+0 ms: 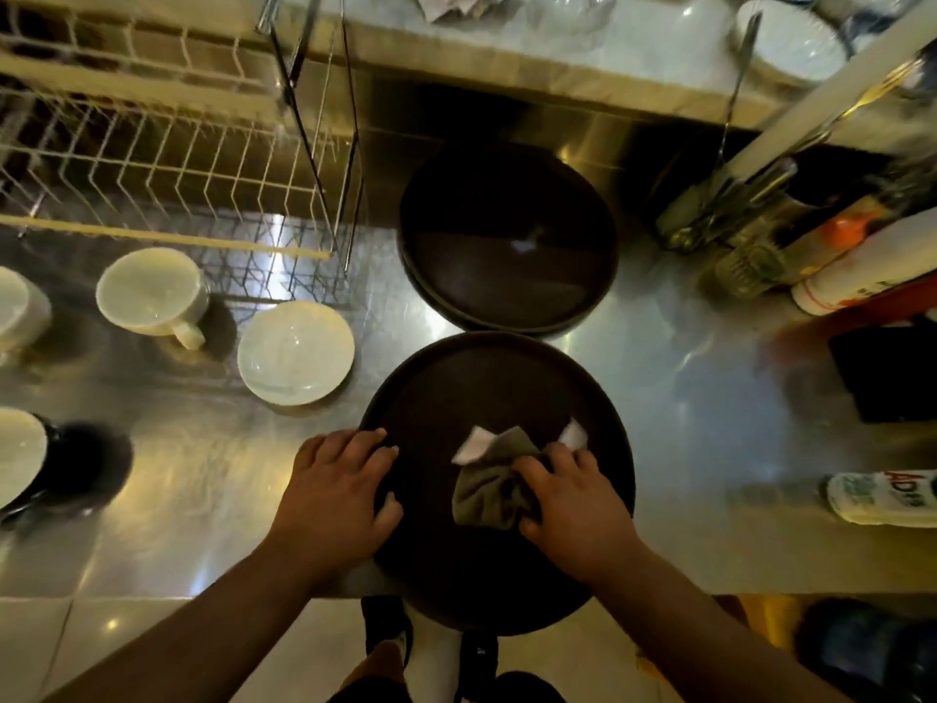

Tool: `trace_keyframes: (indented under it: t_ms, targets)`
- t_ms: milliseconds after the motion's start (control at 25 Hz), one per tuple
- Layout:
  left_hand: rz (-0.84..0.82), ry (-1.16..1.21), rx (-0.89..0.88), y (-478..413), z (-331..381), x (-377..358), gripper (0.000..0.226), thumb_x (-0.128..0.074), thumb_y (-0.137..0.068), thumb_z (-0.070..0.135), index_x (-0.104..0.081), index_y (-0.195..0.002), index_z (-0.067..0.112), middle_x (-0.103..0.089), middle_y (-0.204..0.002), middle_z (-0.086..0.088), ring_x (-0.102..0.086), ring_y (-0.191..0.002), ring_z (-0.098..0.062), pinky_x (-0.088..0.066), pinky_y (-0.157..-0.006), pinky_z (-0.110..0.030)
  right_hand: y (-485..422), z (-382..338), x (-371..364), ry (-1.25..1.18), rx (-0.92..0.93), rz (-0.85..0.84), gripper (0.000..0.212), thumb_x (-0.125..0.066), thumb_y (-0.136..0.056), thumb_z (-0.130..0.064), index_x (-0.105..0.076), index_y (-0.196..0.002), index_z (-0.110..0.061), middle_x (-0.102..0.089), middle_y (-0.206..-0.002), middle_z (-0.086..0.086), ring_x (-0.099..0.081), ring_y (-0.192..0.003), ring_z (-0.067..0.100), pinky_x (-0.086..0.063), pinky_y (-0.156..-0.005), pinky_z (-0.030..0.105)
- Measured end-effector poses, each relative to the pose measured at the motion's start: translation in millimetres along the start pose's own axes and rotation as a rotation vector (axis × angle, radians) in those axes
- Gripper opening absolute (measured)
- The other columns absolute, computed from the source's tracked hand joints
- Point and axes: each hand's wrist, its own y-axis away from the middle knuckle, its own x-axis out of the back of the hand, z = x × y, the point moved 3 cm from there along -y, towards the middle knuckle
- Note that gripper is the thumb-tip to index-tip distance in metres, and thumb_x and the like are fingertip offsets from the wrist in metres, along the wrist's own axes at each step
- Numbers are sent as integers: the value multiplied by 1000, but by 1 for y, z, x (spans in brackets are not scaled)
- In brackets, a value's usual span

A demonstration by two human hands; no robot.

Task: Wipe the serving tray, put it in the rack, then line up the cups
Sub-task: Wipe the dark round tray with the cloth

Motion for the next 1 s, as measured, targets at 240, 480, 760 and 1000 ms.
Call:
trace_keyframes:
  t_ms: [240, 480, 760, 1000]
  targets:
    - [147, -88, 4, -56, 18, 30, 45, -54, -79, 57, -67, -99, 19, -66, -103, -7, -59, -93, -32, -44, -78, -45, -14, 9, 36, -587, -149, 57, 36, -58, -77, -51, -55, -112, -43, -51, -104, -13, -58, -88, 10, -45, -66, 24]
    - [230, 17, -8, -140, 28, 41, 69, -53, -83, 65, -55, -136, 21, -52, -149, -9, -50, -132, -33, -43, -107, -54, -44, 59, 85, -925, -250, 295, 26, -63, -76, -44, -61, -101, -47, -63, -97, -18, -63, -82, -4, -46, -61, 19]
    - [180, 102, 80, -241, 32, 42, 87, -31, -84, 81, -24, -158, 36, -13, -172, 0, -5, -158, -22, -7, -126, -57, -118, 123, 131, -977, -239, 438, 22, -66, -84, -33, -60, -96, -51, -66, -94, -14, -64, -80, -4, -48, -57, 14]
    - [108, 171, 131, -262, 28, 31, 85, -32, -83, 83, -28, -156, 42, -17, -171, 6, -5, -158, -18, -3, -127, -56, -206, 152, 155, -987, -238, 523, 24, -65, -85, -35, -59, -103, -50, -67, -104, -9, -68, -85, 9, -60, -62, 28]
